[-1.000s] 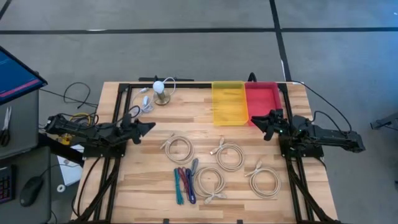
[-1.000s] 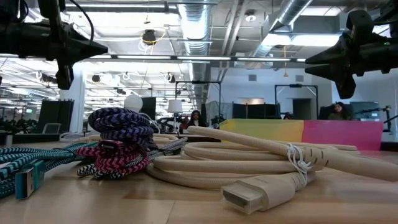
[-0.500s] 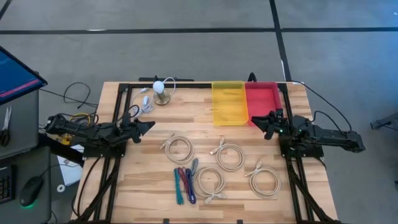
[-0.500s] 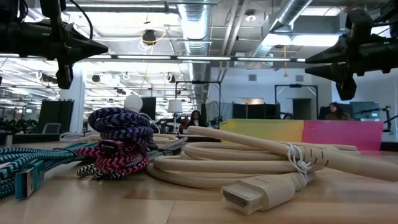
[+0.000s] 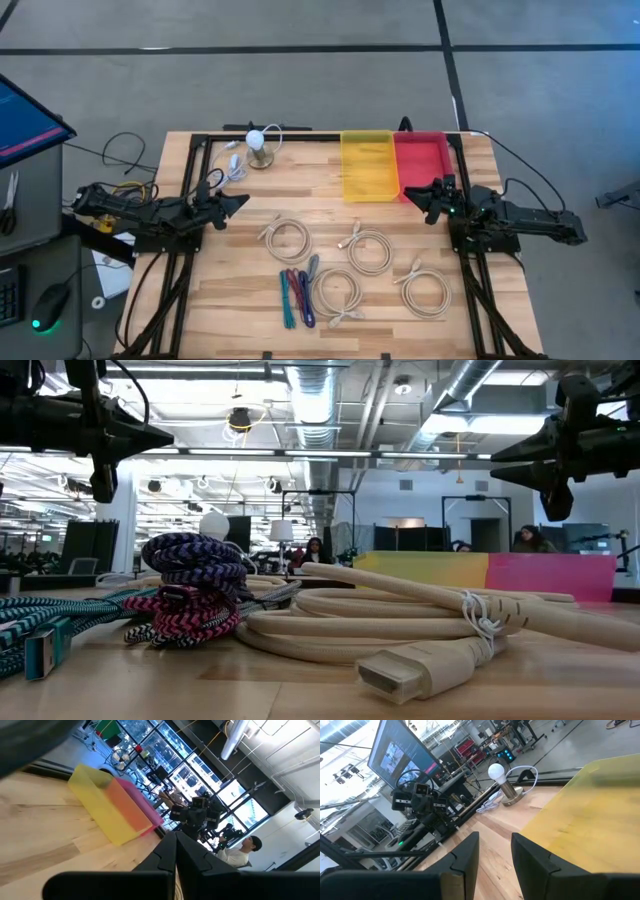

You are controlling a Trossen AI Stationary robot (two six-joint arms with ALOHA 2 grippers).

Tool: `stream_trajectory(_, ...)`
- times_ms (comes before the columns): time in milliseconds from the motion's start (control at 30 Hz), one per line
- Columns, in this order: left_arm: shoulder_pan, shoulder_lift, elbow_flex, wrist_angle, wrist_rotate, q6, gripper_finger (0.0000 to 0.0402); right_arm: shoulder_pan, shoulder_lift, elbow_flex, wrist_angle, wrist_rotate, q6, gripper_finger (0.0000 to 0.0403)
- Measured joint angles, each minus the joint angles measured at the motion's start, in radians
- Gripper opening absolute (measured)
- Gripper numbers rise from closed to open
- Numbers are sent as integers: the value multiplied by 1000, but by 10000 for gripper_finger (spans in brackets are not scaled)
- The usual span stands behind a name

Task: Pick & Place USB Port
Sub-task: Put the white HDMI cable into the red bin

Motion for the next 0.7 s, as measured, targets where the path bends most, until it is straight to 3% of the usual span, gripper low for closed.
stream_trajectory(500, 0, 0, 0, 9, -3, 0, 6, 0, 0, 0, 0, 0, 3, 107)
stream_trajectory(700, 0, 0, 0, 50, -3, -1, 6, 0, 0, -3, 18, -7, 87, 107)
